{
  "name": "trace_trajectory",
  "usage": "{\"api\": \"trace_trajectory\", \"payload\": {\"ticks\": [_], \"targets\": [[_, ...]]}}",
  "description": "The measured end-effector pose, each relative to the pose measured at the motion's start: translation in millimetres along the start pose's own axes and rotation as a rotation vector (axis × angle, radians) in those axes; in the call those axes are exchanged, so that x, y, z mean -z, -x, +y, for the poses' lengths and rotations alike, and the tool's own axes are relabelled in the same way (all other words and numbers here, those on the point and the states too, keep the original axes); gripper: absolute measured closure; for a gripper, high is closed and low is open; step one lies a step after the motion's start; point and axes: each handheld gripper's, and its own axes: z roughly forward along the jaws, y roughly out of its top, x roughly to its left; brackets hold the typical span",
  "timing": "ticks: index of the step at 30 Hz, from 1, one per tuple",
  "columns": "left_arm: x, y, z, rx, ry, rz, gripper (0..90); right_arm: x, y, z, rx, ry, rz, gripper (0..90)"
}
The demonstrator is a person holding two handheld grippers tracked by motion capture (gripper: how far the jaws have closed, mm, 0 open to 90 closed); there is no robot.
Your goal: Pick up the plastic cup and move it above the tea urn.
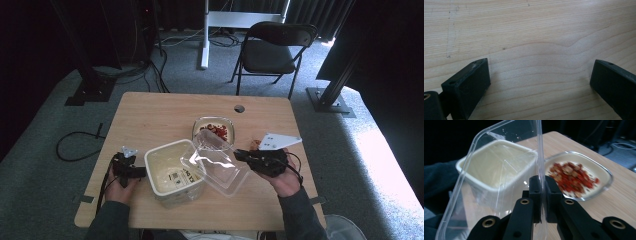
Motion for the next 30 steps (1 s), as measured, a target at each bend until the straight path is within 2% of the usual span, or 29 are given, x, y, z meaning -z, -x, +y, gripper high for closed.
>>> {"api": "trace_trajectory", "payload": {"ticks": [5, 9, 10, 11, 12, 13, 14, 16, 17, 19, 23, 27, 30], "targets": [[-0.2, 0.0, -0.1, 0.001, 0.003, 0.001, 3.3, -19.0, -6.9, 15.2, 0.011, -0.007, 0.042, 86.0], [-0.2, 0.1, -0.1, 0.001, 0.003, 0.000, 3.3, -37.6, -9.9, 24.5, -0.017, -0.016, 0.071, 83.5], [-0.2, 0.1, -0.1, 0.001, 0.003, 0.000, 3.3, -41.4, -10.3, 26.2, -0.040, 0.001, 0.086, 70.0], [-0.3, 0.1, -0.1, 0.001, 0.003, 0.001, 3.3, -44.5, -9.4, 27.7, -0.061, 0.019, 0.126, 60.1], [-0.3, 0.1, -0.1, 0.001, 0.004, 0.001, 3.3, -45.7, -8.7, 28.8, -0.077, 0.037, 0.147, 56.5], [-0.3, 0.1, -0.1, 0.001, 0.004, 0.001, 3.3, -45.7, -8.7, 28.8, -0.077, 0.037, 0.147, 56.5], [-0.1, 0.0, -0.1, -0.001, 0.000, 0.000, 3.3, -42.0, -6.0, 29.0, -0.108, 0.110, 0.175, 49.0], [0.0, 0.0, 0.0, 0.000, 0.000, 0.000, 3.3, -36.0, -2.0, 27.2, -0.135, 0.155, 0.187, 48.4], [0.0, 0.0, 0.0, 0.000, 0.000, 0.000, 3.3, -34.0, -0.5, 26.2, -0.139, 0.158, 0.187, 48.4], [-0.2, 0.0, -0.1, 0.000, 0.003, 0.001, 3.3, -29.6, 1.8, 22.4, -0.135, 0.152, 0.157, 48.4], [-0.2, 0.0, -0.1, 0.000, 0.003, 0.001, 3.3, -24.5, 5.3, 11.4, -0.122, 0.112, 0.090, 49.0], [-0.2, 0.0, -0.1, 0.000, 0.002, 0.000, 3.3, -24.2, 2.7, 5.7, -0.112, 0.088, 0.094, 49.1], [-0.2, 0.0, -0.1, 0.000, 0.002, 0.001, 3.3, -29.3, -10.4, 5.6, -0.077, 0.087, 0.111, 47.1]]}}
